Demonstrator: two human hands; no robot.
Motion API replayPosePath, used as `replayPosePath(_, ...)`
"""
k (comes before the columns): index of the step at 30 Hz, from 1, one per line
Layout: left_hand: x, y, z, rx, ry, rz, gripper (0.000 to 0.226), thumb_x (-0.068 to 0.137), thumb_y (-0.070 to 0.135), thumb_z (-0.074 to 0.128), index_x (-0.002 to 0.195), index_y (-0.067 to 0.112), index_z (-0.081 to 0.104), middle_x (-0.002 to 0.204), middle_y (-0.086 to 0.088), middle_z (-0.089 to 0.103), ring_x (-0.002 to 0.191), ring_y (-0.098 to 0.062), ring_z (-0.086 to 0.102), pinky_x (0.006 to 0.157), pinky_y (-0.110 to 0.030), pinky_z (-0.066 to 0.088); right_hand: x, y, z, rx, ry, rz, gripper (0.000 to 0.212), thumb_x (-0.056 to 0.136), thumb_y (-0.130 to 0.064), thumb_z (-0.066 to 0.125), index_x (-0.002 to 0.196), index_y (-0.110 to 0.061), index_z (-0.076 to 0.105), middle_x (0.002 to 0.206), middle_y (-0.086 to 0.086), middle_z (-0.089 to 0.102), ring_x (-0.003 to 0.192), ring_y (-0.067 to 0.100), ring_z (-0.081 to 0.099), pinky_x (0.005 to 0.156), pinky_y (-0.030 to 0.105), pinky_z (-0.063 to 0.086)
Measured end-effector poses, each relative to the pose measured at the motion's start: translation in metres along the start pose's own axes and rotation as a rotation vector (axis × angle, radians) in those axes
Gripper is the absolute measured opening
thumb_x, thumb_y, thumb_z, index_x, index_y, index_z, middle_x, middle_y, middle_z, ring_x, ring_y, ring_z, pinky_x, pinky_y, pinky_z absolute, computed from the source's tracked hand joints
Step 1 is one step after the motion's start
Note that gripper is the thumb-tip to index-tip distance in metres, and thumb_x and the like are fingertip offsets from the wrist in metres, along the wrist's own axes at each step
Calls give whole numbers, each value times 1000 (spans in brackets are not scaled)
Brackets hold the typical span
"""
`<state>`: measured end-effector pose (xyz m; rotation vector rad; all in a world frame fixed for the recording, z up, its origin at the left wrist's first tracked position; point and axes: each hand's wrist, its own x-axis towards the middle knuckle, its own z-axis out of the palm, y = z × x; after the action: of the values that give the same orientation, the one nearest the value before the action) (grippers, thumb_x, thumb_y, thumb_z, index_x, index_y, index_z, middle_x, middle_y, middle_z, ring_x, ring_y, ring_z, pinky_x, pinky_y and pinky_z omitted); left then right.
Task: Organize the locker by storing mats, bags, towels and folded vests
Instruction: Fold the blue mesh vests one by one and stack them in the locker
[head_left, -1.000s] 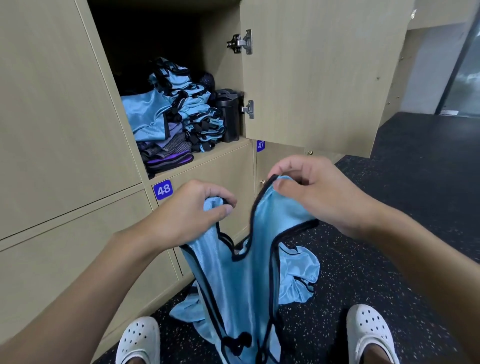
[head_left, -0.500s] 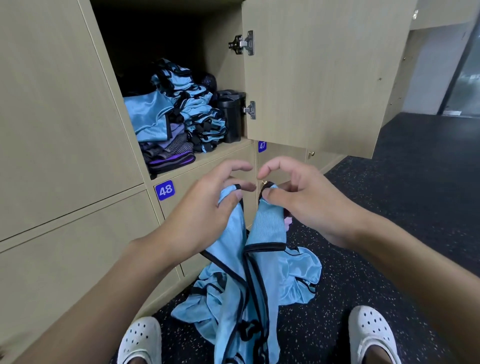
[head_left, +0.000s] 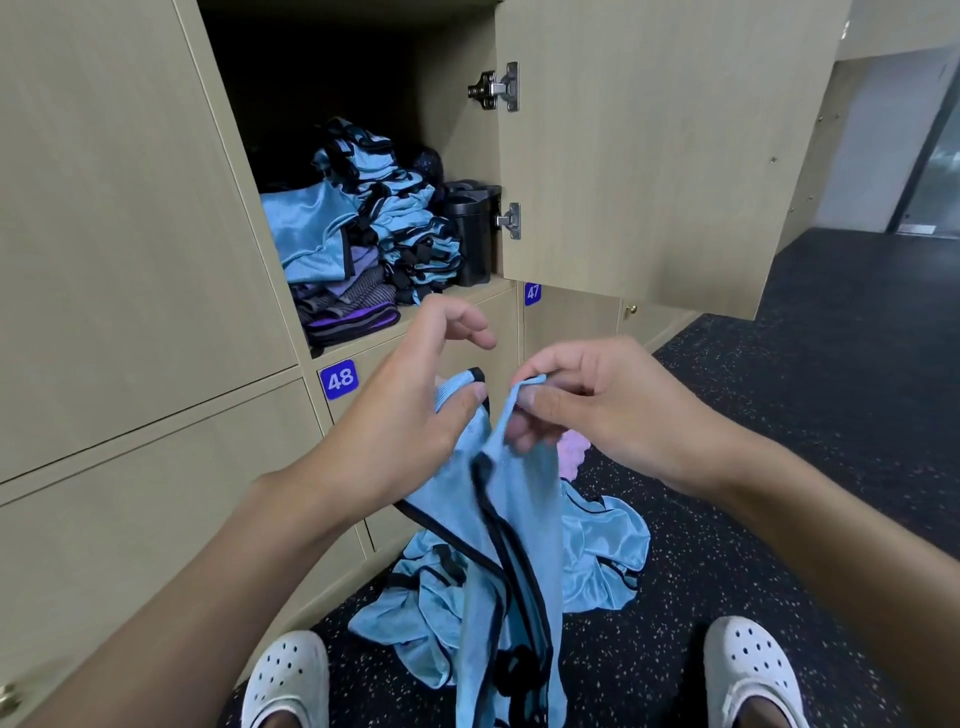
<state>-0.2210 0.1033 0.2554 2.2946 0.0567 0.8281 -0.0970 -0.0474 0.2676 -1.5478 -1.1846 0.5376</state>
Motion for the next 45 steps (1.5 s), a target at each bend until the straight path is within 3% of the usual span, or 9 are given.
replayPosePath(5,-2,5,0,-39,4,-12,43,93,4,63,116,32,41,122,18,56,56,-17,43,53,-17,36,4,5,3,-224,109,-52,13,88,-17,69,78,-25,72,100,4,62,71,-1,56,67,10,41)
replayPosePath(7,-3,7,1,-47,1,-16,44,92,4,65,115,33,41,122,18,56,53,-16,41,54,-18,35,3,6,5,-101,51,-33,12,89,-13,68,78,-17,72,105,15,68,82,20,65,75,24,51)
replayPosePath(13,-1,11,-3,-181,57,-59,36,92,14,66,110,36,44,120,11,54,69,-49,61,60,-62,51,3,10,10,11,29,-37,11,88,-4,68,78,-6,65,69,18,63,59,10,52,57,23,45)
replayPosePath(17,-3,17,-10,-98,-45,-131,34,79,59,60,102,36,51,104,13,63,92,-27,64,73,-42,56,7,12,9,20,132,-98,22,86,-1,70,69,-10,59,56,-4,55,49,4,42,46,17,36)
replayPosePath(20,-8,20,-8,44,-160,-168,49,72,67,64,97,26,51,84,13,60,68,-9,54,67,-30,48,7,12,9,28,180,-139,21,85,-2,71,69,-9,60,62,6,55,55,9,41,47,18,34)
replayPosePath(27,-10,20,0,201,-137,-206,30,77,42,71,66,20,53,77,13,51,66,-3,50,63,-22,36,7,12,9,8,227,-131,19,84,-6,73,71,-4,60,63,6,54,52,8,39,43,16,32)
replayPosePath(36,-5,20,-9,59,70,-251,20,86,13,68,67,14,62,53,14,48,47,-7,40,48,-22,35,7,10,-2,16,246,-120,32,79,-12,80,66,-5,52,63,12,49,58,21,40,55,39,36)
replayPosePath(41,-3,21,-13,-76,138,-215,16,86,8,70,72,8,63,62,6,52,55,-12,43,52,-25,36,6,4,-6,34,226,-118,33,76,-16,83,64,-13,52,72,27,56,67,23,43,62,38,34)
replayPosePath(45,-2,24,-16,-191,189,-218,15,87,-1,67,75,6,61,61,8,54,57,-12,44,50,-23,34,6,1,-6,35,301,-150,33,77,-12,80,65,-11,50,62,10,50,58,17,38,51,24,32)
